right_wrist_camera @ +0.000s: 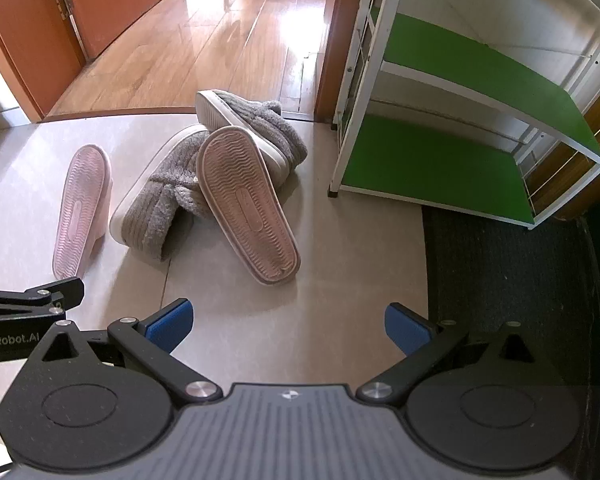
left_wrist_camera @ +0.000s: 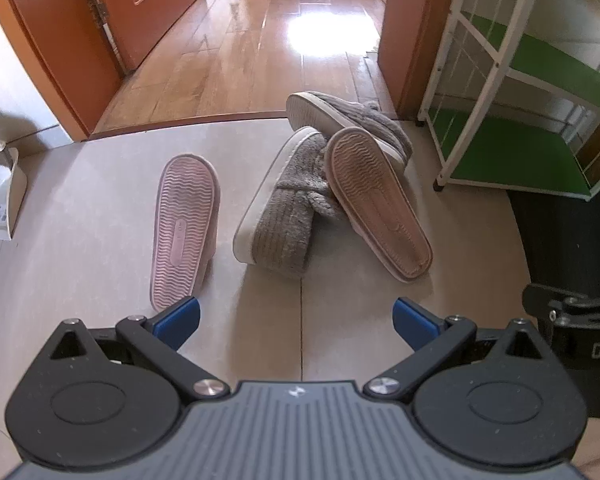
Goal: Organize objects
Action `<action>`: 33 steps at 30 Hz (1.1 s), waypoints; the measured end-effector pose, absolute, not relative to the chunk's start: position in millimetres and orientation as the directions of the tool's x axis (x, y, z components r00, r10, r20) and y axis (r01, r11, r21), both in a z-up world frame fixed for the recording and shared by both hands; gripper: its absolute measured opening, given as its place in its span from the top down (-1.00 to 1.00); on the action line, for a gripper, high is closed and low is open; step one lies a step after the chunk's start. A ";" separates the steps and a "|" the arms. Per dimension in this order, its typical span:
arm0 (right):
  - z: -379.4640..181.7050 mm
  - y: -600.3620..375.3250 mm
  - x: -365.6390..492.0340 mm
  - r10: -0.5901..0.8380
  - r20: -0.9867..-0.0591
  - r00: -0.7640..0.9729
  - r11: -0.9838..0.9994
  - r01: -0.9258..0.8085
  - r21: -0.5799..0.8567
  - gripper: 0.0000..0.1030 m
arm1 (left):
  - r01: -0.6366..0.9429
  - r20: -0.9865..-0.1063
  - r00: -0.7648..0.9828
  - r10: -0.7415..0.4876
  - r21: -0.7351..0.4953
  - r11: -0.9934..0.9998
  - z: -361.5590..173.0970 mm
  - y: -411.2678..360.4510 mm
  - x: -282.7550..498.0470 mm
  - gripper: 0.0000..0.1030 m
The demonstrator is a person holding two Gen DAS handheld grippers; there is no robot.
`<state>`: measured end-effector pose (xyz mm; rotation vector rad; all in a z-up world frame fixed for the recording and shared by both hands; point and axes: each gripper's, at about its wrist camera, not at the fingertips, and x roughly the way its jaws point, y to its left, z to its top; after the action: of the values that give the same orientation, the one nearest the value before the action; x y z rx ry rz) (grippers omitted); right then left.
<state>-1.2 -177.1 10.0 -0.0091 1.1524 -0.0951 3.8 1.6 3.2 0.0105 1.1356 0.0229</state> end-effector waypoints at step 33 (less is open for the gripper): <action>46.9 -202.1 -17.1 -0.030 -0.838 0.545 0.996 0.085 0.019 -1.00 | 0.062 -0.826 0.562 -0.046 -0.013 0.998 23.0 -8.3 28.6 -0.98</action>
<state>-17.1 -202.1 46.9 0.0602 0.9916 -0.0687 28.6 -8.3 23.0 0.0180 0.9717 -0.0631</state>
